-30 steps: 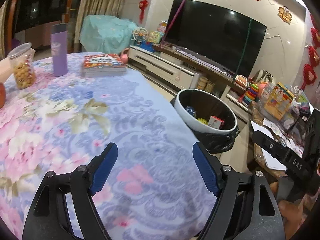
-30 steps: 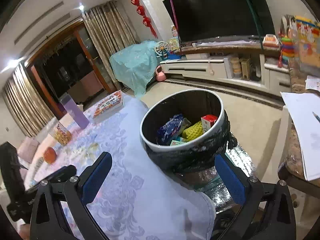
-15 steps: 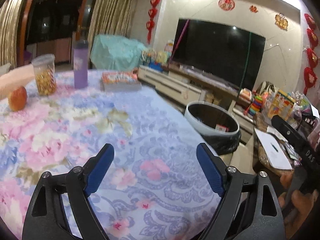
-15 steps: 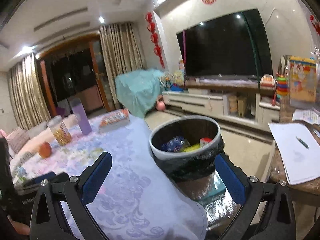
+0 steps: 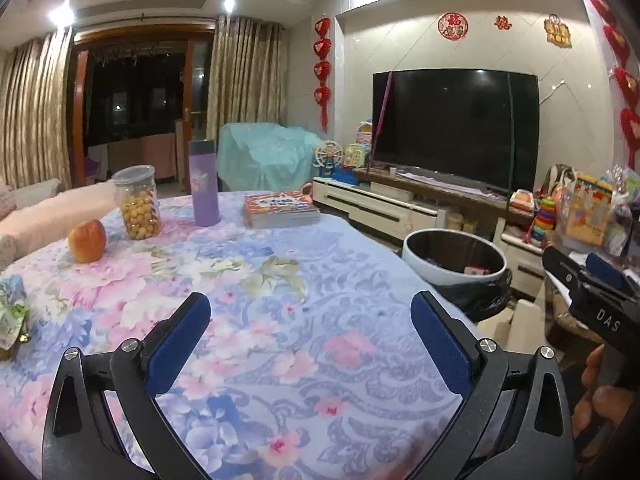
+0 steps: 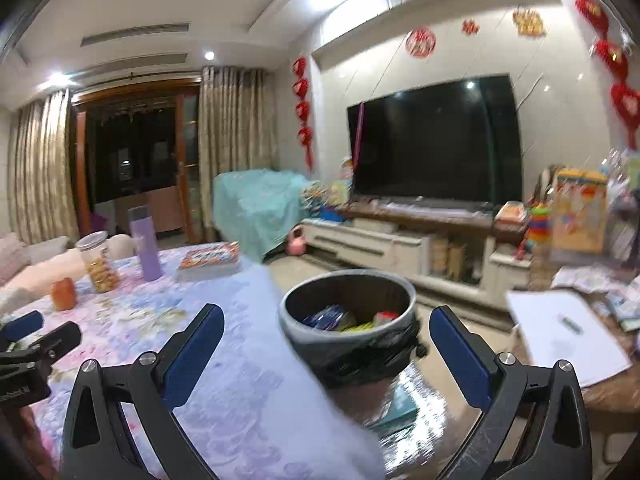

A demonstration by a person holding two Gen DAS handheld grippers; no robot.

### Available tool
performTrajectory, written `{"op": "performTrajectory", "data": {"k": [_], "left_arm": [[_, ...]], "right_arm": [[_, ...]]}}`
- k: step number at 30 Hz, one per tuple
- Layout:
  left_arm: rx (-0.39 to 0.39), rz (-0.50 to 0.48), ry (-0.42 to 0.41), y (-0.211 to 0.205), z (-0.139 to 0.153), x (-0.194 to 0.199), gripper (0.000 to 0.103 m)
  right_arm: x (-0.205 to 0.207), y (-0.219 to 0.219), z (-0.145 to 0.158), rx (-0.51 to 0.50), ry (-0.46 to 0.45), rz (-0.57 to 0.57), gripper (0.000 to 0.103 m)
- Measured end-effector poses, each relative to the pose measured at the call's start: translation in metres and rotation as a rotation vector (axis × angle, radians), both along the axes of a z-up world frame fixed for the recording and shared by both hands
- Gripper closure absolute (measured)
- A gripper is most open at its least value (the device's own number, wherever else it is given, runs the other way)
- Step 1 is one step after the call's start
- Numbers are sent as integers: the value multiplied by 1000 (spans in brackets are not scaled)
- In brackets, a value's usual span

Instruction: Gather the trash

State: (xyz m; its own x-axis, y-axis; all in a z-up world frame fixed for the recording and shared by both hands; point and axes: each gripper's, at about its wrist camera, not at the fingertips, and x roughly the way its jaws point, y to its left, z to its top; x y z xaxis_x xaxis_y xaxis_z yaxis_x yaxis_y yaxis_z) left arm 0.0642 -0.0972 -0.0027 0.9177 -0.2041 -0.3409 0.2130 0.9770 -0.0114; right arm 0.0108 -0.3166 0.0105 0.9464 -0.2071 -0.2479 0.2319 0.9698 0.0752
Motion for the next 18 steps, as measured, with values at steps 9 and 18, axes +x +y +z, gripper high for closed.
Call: {"op": "performTrajectory", "data": {"k": [9,18], "left_arm": [[32,34,11,-3,-4,-9,0],[40,41,-15,-1,2,-23,0]], "right_arm": [[-14,3,-4,36,-22,41,0],[-23,16,-2,13,-40,79,0]]}}
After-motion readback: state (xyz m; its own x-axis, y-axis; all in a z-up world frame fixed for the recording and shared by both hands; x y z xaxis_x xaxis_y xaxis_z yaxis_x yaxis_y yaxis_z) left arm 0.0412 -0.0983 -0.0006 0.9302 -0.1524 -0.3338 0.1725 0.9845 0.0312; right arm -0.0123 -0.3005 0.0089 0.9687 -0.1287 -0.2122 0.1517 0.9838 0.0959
